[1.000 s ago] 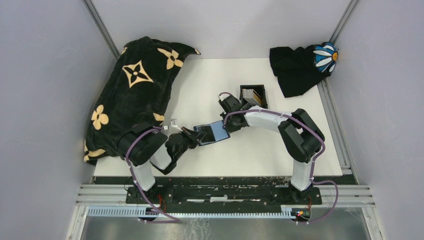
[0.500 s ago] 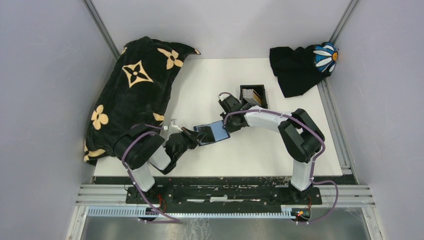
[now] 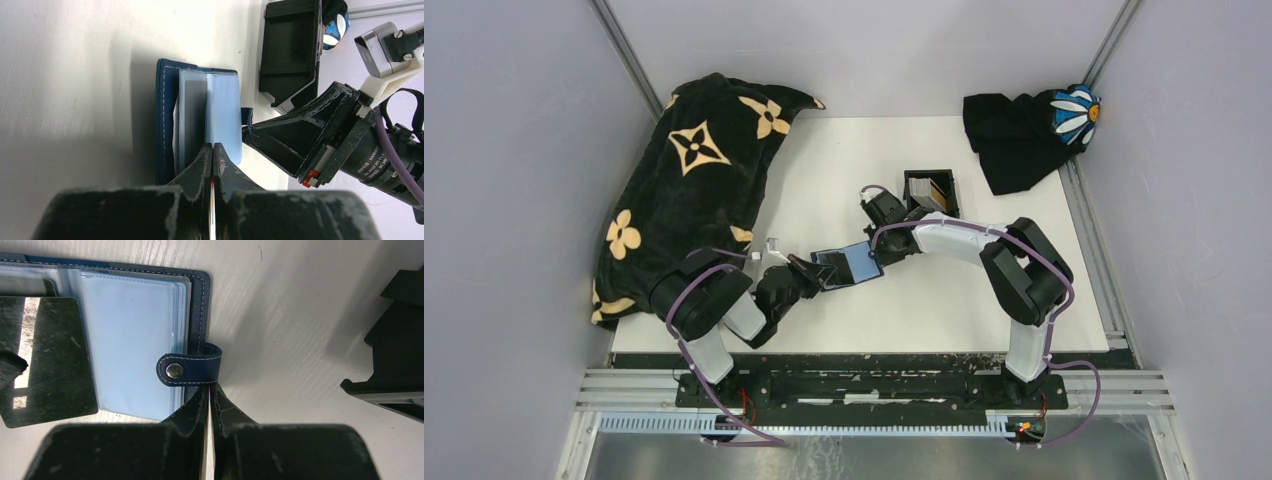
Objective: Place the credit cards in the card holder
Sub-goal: Insert the credit card into the card holder.
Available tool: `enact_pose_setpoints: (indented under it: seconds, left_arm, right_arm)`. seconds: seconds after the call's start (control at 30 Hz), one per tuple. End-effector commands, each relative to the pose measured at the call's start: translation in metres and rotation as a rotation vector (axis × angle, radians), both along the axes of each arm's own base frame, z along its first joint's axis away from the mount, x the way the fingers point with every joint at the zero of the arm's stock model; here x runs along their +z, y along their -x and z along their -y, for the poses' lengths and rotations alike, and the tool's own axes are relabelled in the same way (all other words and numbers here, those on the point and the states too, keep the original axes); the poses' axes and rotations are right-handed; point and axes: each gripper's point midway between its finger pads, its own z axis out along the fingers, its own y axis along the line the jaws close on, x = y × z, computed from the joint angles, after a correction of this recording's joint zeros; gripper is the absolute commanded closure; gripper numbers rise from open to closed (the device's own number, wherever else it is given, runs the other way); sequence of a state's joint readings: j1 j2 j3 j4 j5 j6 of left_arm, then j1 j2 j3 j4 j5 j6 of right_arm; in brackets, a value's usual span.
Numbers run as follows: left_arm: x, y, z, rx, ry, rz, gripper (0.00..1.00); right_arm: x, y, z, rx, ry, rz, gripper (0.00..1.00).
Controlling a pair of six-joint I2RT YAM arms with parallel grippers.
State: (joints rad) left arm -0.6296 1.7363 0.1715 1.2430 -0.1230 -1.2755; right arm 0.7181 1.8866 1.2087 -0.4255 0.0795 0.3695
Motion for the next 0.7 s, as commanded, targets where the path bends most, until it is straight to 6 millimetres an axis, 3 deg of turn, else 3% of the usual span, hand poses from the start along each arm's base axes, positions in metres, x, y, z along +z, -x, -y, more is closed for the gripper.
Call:
enact_pose_setpoints:
  seconds: [0.0,0.67]
  left_arm:
    - [0.0095,-0.0093,0.0007,0.033,0.024,0.031,0.97]
    - [0.0084,-0.0091,-0.0027,0.033,-0.026,0.031,0.97]
  right_arm:
    - [0.0026,-0.0001,-0.0030,0.010,-0.010,0.013,0.92]
    - [0.0010,0.0000,-0.0031,0.016,-0.005,0.011,0.92]
